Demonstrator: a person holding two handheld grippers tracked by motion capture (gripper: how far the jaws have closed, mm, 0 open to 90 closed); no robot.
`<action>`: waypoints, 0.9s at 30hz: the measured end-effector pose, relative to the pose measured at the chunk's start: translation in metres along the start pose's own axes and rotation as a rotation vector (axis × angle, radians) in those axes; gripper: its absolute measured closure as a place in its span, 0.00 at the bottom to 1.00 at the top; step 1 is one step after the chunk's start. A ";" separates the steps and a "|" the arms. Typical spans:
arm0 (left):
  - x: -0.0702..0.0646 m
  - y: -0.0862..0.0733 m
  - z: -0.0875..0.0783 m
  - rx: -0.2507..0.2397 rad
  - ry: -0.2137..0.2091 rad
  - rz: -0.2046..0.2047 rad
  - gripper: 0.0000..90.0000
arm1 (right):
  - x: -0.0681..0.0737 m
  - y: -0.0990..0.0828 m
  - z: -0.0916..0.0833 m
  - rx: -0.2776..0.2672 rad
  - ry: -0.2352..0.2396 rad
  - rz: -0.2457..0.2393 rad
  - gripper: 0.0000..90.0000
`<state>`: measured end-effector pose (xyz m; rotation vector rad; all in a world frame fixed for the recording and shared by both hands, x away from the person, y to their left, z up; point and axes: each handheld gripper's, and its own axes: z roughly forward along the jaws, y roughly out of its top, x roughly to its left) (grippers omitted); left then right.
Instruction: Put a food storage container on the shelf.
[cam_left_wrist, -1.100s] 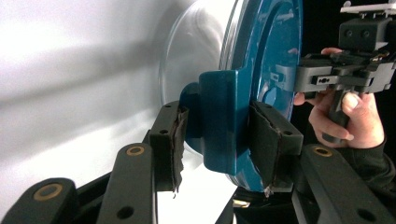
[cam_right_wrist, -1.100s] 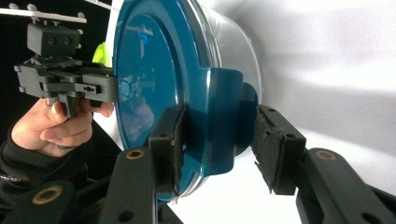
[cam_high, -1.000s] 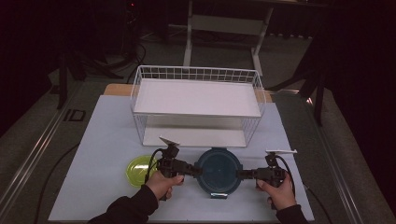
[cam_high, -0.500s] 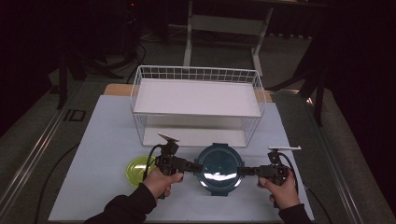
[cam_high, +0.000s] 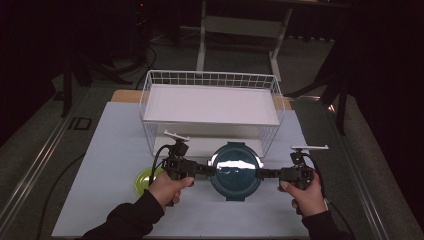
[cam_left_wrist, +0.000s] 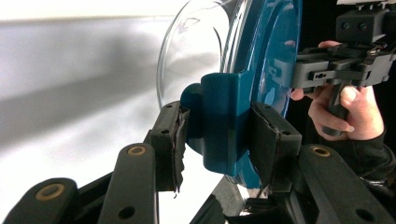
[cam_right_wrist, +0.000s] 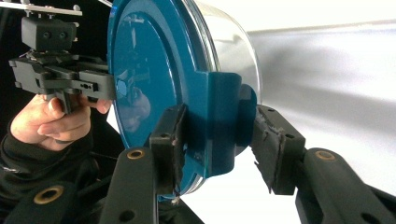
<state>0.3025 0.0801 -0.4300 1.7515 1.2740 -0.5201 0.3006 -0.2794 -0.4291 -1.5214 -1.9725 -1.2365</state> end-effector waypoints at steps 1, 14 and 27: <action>-0.002 0.003 -0.004 -0.005 0.000 0.006 0.63 | 0.002 0.002 -0.001 -0.003 0.000 -0.004 0.61; -0.024 0.033 -0.042 -0.074 0.014 0.055 0.63 | 0.042 0.044 -0.010 -0.032 0.008 -0.076 0.61; -0.028 0.061 -0.070 -0.150 0.009 0.055 0.63 | 0.073 0.087 -0.010 -0.042 -0.009 -0.114 0.61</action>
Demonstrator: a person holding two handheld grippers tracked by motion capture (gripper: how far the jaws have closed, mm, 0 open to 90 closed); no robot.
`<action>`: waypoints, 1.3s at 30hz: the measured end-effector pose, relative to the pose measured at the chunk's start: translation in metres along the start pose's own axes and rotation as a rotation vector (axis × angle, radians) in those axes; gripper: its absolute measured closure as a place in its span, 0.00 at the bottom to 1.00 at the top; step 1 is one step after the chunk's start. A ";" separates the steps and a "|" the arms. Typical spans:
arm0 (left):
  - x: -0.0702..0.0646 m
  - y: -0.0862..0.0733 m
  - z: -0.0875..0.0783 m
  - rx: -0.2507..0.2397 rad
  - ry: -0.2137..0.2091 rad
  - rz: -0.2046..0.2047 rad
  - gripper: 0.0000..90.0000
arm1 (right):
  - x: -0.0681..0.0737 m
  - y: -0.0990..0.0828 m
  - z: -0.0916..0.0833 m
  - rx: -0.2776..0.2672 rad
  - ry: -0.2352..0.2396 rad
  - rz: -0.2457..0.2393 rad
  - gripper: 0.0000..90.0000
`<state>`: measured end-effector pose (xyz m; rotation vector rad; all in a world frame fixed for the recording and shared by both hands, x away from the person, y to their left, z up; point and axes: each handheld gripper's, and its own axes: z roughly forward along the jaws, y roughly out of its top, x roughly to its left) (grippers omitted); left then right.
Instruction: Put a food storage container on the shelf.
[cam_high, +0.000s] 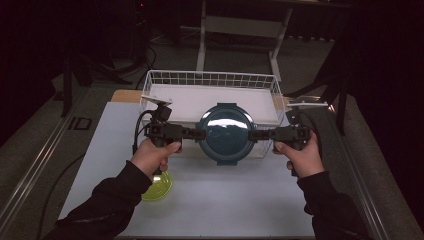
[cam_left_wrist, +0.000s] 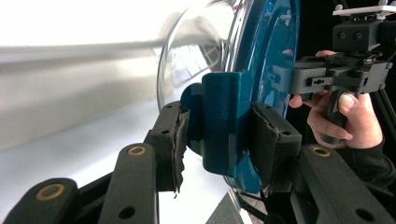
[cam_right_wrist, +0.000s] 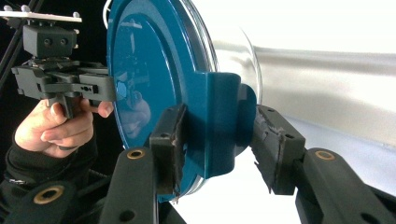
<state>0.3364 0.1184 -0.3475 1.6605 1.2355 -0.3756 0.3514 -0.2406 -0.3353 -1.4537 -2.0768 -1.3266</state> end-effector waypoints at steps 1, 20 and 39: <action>-0.001 0.003 -0.002 -0.003 0.003 0.003 0.63 | 0.001 0.003 0.001 -0.001 0.000 0.002 0.61; -0.001 0.064 -0.019 -0.037 0.027 0.017 0.62 | 0.019 0.066 0.004 -0.032 -0.016 0.001 0.61; 0.026 0.086 -0.014 -0.025 -0.010 -0.064 0.62 | 0.011 0.086 0.022 -0.023 -0.038 0.090 0.61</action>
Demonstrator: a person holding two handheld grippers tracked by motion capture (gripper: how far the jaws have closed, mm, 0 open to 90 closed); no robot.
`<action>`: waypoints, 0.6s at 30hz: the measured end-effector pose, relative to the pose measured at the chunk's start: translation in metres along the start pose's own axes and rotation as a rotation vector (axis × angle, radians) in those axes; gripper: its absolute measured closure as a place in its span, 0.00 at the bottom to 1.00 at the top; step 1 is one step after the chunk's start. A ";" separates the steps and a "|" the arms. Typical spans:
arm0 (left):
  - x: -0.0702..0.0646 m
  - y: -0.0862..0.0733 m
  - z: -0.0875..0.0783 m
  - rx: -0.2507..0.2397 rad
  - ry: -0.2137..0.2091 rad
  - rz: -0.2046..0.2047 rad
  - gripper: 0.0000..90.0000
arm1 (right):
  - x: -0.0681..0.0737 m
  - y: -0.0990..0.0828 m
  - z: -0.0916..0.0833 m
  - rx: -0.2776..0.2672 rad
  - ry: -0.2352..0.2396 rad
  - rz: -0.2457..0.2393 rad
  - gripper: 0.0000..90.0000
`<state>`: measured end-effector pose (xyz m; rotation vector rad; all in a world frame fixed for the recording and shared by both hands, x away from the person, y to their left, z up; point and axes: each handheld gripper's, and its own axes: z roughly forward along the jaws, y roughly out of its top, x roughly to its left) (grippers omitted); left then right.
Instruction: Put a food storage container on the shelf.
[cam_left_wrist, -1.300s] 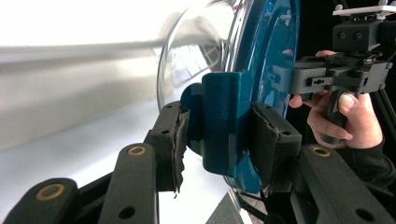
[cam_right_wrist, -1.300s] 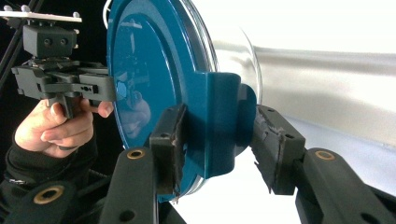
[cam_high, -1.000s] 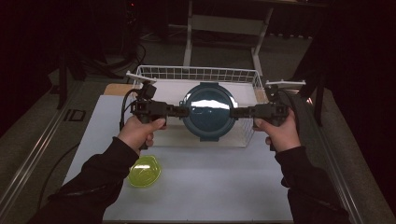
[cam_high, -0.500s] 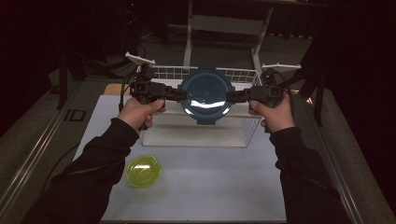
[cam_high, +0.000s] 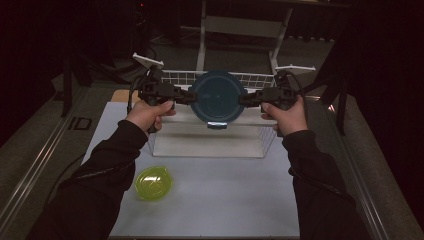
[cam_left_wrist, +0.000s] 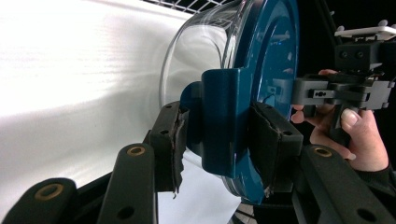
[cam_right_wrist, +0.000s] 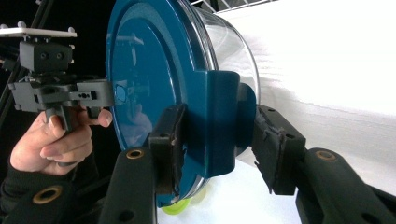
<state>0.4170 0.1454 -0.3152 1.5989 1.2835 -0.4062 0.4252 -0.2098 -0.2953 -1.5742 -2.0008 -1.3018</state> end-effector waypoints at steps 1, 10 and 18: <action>0.001 0.001 0.000 -0.002 -0.002 -0.004 0.62 | -0.001 0.001 0.001 0.001 -0.001 0.007 0.60; 0.010 0.008 0.007 -0.001 -0.019 -0.039 0.58 | -0.007 0.009 0.007 -0.002 -0.018 0.070 0.58; 0.019 0.008 0.015 0.021 -0.023 -0.068 0.47 | -0.001 0.015 0.013 -0.025 -0.102 0.047 0.63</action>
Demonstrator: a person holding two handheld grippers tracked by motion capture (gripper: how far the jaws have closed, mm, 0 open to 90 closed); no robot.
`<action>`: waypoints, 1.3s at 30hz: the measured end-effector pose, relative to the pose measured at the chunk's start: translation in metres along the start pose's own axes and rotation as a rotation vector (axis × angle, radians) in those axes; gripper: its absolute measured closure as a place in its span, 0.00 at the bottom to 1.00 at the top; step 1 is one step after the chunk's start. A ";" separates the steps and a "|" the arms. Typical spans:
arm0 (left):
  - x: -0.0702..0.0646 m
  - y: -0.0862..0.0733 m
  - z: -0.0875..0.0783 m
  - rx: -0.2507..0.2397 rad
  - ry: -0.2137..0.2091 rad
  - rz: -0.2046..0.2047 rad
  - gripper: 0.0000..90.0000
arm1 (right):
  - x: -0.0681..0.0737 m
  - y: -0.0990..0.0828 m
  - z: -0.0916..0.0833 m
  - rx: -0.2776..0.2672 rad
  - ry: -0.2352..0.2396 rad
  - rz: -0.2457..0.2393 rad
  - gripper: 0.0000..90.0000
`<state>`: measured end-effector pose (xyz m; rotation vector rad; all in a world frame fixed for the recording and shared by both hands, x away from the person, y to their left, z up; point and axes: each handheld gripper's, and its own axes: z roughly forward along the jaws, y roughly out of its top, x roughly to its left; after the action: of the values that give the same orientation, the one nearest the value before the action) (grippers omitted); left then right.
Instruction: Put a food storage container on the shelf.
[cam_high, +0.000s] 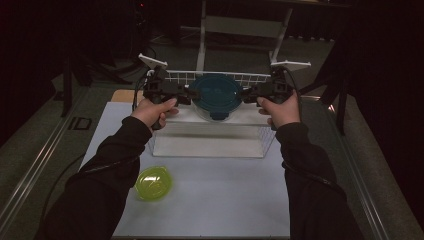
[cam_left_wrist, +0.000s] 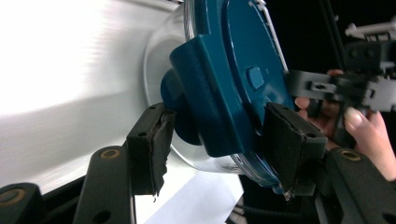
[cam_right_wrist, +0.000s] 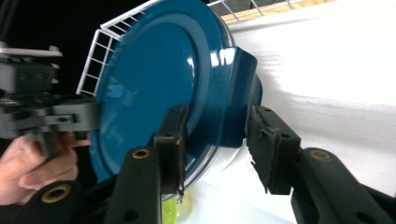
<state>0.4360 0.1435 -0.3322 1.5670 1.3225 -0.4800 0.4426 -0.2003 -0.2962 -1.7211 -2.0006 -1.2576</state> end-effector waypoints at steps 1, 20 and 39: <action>0.000 -0.001 0.000 -0.005 0.001 0.003 0.46 | 0.001 0.000 0.001 0.000 -0.003 -0.007 0.63; -0.019 -0.009 -0.003 0.005 0.124 0.098 0.31 | 0.023 -0.024 -0.015 -0.064 0.024 -0.155 0.54; -0.045 -0.050 -0.025 -0.174 0.275 0.423 0.18 | 0.052 -0.089 0.002 -0.017 0.090 -0.354 1.00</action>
<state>0.3695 0.1379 -0.3068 1.7456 1.1498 0.1140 0.3491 -0.1575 -0.3042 -1.3265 -2.3152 -1.4296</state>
